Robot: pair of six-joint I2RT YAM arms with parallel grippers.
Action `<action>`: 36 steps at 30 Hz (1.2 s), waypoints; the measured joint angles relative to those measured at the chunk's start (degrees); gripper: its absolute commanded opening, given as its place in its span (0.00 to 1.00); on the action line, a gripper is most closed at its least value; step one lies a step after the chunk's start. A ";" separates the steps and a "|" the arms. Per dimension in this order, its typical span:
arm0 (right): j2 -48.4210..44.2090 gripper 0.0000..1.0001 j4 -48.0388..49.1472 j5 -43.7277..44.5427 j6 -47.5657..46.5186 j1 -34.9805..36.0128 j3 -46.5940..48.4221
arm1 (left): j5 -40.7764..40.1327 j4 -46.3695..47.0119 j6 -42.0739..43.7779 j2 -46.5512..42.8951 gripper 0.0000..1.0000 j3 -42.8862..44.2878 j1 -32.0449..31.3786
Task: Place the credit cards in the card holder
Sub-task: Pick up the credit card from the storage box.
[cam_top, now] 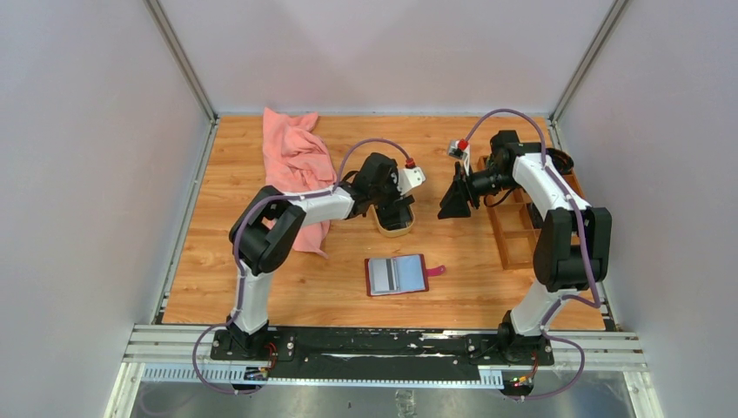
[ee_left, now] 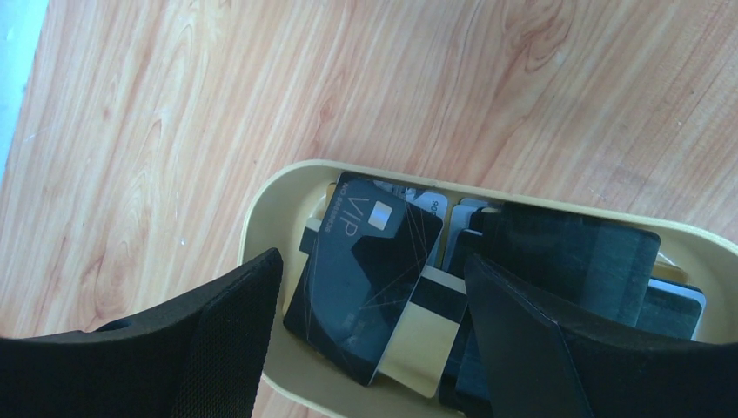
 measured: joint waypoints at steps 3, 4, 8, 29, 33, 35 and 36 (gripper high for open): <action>0.07 0.58 -0.04 0.00 -0.09 0.00 0.00 | -0.24 0.26 0.81 0.85 0.80 0.90 -0.28; 0.07 0.58 -0.09 0.00 -0.13 0.00 0.00 | -0.50 0.35 1.01 1.09 0.79 1.20 -0.33; 0.24 0.58 -0.20 0.00 -0.33 -0.02 0.00 | -1.92 0.59 1.44 1.92 0.75 2.08 -0.33; 0.35 0.58 -1.09 -0.02 -1.18 -0.02 0.00 | -6.95 0.59 2.36 2.51 0.56 3.34 -0.66; 0.35 0.58 -1.42 -0.02 -1.25 -0.15 0.00 | -7.78 0.57 2.47 2.51 0.49 3.34 -0.55; 0.35 0.58 -1.44 -0.04 -1.25 -0.26 0.00 | -8.22 0.59 2.47 2.51 0.46 3.34 -0.46; 0.35 0.58 -1.46 -0.04 -1.27 -0.31 0.00 | -8.50 0.59 2.40 2.51 0.45 3.34 -0.35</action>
